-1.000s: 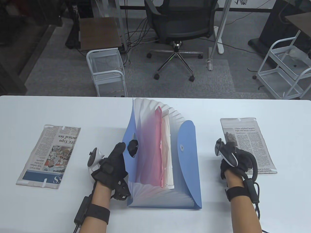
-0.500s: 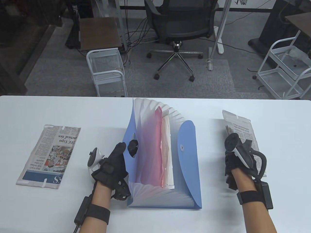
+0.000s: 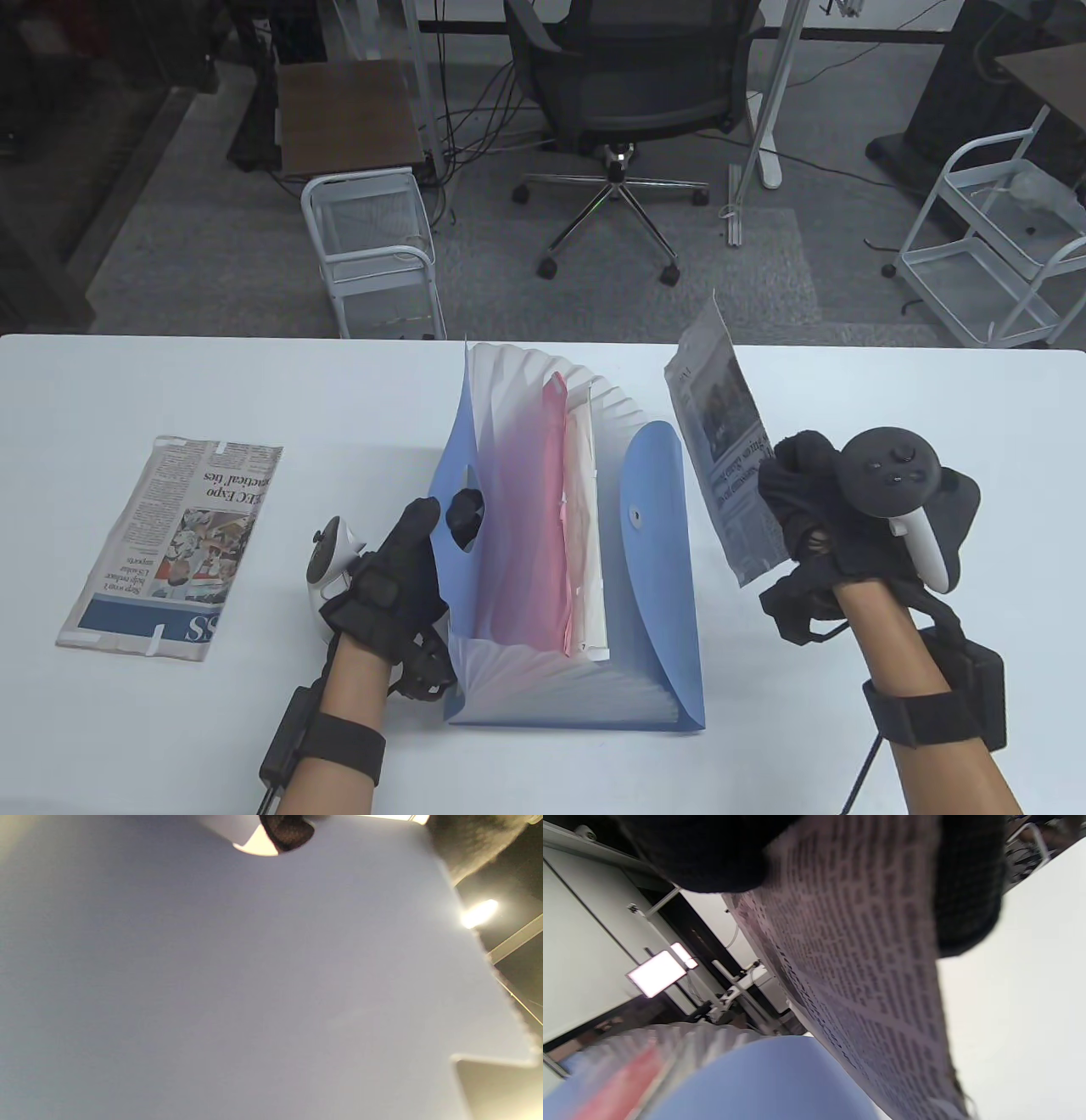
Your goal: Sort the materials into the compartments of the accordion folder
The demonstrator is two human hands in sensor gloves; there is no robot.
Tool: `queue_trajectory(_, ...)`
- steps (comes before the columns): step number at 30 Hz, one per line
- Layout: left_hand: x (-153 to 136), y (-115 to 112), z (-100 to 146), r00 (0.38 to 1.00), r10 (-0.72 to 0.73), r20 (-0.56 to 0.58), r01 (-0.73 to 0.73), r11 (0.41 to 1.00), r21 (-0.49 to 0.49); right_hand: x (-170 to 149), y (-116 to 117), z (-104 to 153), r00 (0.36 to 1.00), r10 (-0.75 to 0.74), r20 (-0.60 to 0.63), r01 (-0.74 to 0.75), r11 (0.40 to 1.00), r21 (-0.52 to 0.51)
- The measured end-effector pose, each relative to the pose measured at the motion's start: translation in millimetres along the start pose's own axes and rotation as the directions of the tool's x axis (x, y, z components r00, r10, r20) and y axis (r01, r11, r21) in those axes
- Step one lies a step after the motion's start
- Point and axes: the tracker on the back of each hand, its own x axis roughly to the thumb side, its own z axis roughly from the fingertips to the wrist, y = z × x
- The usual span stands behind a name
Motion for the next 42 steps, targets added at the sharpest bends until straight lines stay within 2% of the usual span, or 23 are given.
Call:
queue_trajectory(10, 0, 0, 0, 1.000, 0.002, 0.002, -0.002, 1.000, 0.001, 65, -52, 35, 0.961, -0.169, 0.218, 0.168, 0.986, 0.022)
queue_trajectory(16, 0, 0, 0, 1.000, 0.003, 0.002, -0.003, 1.000, 0.003, 89, -61, 48, 0.907, -0.361, 0.216, 0.325, 0.927, 0.186)
queue_trajectory(24, 0, 0, 0, 1.000, 0.003, 0.002, -0.003, 1.000, 0.002, 107, -43, 47, 0.836, -0.534, 0.125, 0.459, 0.806, 0.373)
queue_trajectory(31, 0, 0, 1, 1.000, 0.010, 0.005, -0.010, 1.000, 0.003, 121, -24, 44, 0.828, -0.552, 0.095, 0.471, 0.777, 0.417)
queue_trajectory(42, 0, 0, 1, 1.000, 0.012, 0.004, -0.012, 1.000, 0.000, 130, 3, 24, 0.859, -0.512, 0.008, 0.465, 0.788, 0.403)
